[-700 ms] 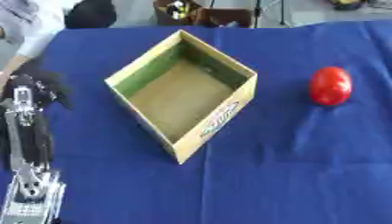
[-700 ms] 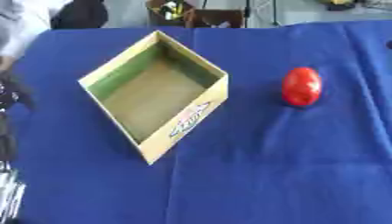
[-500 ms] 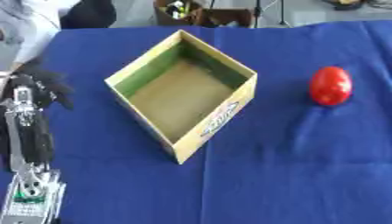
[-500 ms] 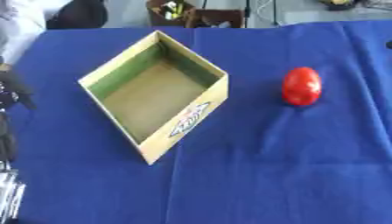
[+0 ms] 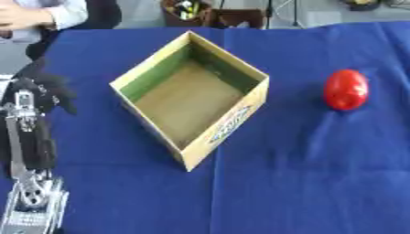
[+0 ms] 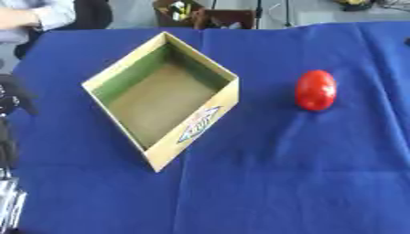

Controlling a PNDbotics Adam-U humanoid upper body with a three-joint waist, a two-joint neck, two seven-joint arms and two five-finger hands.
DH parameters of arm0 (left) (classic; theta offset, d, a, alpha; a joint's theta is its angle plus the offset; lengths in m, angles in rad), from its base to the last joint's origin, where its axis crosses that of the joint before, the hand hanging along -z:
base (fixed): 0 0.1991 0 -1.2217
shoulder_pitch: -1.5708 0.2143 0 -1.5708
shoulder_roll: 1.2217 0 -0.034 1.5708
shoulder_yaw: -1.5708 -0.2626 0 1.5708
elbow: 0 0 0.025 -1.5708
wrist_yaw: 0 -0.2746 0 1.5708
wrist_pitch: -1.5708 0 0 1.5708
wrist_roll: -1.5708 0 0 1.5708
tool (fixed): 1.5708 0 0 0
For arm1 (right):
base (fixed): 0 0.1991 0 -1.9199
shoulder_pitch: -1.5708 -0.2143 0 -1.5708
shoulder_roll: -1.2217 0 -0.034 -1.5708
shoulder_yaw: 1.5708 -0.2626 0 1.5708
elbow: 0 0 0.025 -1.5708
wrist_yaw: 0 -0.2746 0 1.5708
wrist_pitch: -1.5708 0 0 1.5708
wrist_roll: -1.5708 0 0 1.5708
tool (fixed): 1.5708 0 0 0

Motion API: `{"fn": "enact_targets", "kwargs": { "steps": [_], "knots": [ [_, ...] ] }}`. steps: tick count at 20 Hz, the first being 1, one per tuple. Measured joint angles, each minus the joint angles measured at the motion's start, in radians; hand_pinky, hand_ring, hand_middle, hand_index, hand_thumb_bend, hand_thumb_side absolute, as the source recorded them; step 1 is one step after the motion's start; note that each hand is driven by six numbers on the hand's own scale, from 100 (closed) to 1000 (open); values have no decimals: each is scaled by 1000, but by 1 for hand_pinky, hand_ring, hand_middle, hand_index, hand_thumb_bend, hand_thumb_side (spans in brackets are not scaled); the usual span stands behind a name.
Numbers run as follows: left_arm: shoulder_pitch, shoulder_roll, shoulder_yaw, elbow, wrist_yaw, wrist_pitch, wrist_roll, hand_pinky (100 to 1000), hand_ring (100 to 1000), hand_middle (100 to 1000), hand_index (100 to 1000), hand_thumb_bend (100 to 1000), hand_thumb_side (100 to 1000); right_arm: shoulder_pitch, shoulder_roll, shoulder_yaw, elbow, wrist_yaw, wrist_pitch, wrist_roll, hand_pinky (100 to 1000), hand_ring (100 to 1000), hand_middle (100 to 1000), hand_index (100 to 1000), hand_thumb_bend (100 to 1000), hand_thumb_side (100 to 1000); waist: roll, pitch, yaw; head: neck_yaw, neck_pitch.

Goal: Pick up objects on the table and place them in the box.

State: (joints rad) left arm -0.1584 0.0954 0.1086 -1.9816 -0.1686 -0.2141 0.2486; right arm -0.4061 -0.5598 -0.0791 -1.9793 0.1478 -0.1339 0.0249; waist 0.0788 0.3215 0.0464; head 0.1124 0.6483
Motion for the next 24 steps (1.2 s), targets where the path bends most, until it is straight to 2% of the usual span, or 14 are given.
{"fn": "enact_targets", "kwargs": {
  "steps": [3, 4, 7, 8, 13, 16, 19, 20, 21, 24],
  "knots": [
    [0, 0, -1, 0, 1, 0, -4, 300, 459, 515, 783, 100, 928, -67, -60, 24, 0, 31, 17, 16, 760, 844, 637, 818, 416, 976, -1, -4, 7, -12, 1],
    [1, 0, -3, 0, 2, 0, -6, 300, 459, 515, 783, 100, 928, -90, -81, 34, 0, 44, 24, 23, 766, 848, 651, 822, 411, 1000, -1, -7, 11, -17, 1],
    [2, 0, -7, 0, 4, 2, -11, 300, 459, 516, 783, 100, 927, -161, -139, 64, 12, 85, 46, 45, 773, 848, 679, 832, 385, 1000, -6, -13, 14, -36, 4],
    [3, 0, -7, 0, 5, 3, -11, 300, 460, 516, 783, 100, 927, -185, -154, 76, 24, 100, 52, 54, 778, 850, 691, 837, 438, 1000, -7, -13, 14, -43, 5],
    [5, 0, -7, 0, 9, 5, -17, 300, 460, 516, 782, 100, 926, -303, -201, 151, 118, 174, 53, 118, 789, 856, 719, 844, 589, 1000, -7, -20, 14, -70, 12],
    [8, 0, -10, 0, 10, 5, -18, 300, 460, 517, 782, 100, 924, -368, -209, 199, 186, 216, 30, 160, 802, 860, 747, 858, 708, 1000, -7, -23, 16, -73, 19],
    [9, 0, -13, 0, 10, 6, -21, 300, 460, 517, 782, 100, 924, -424, -214, 248, 256, 260, -3, 203, 808, 863, 761, 865, 782, 1000, -7, -26, 17, -76, 21],
    [9, 0, -13, 0, 11, 6, -22, 300, 460, 517, 782, 100, 923, -440, -216, 265, 279, 274, -15, 218, 812, 865, 768, 870, 807, 975, -7, -26, 17, -76, 22],
    [10, 1, -13, 0, 11, 7, -23, 299, 460, 517, 782, 100, 922, -454, -218, 280, 303, 289, -26, 232, 817, 869, 776, 877, 813, 899, -7, -26, 17, -77, 23],
    [12, 1, -15, 0, 11, 9, -25, 298, 459, 517, 782, 100, 919, -496, -219, 325, 375, 333, -59, 277, 821, 874, 786, 883, 871, 857, -9, -28, 18, -77, 23]
  ]
}}
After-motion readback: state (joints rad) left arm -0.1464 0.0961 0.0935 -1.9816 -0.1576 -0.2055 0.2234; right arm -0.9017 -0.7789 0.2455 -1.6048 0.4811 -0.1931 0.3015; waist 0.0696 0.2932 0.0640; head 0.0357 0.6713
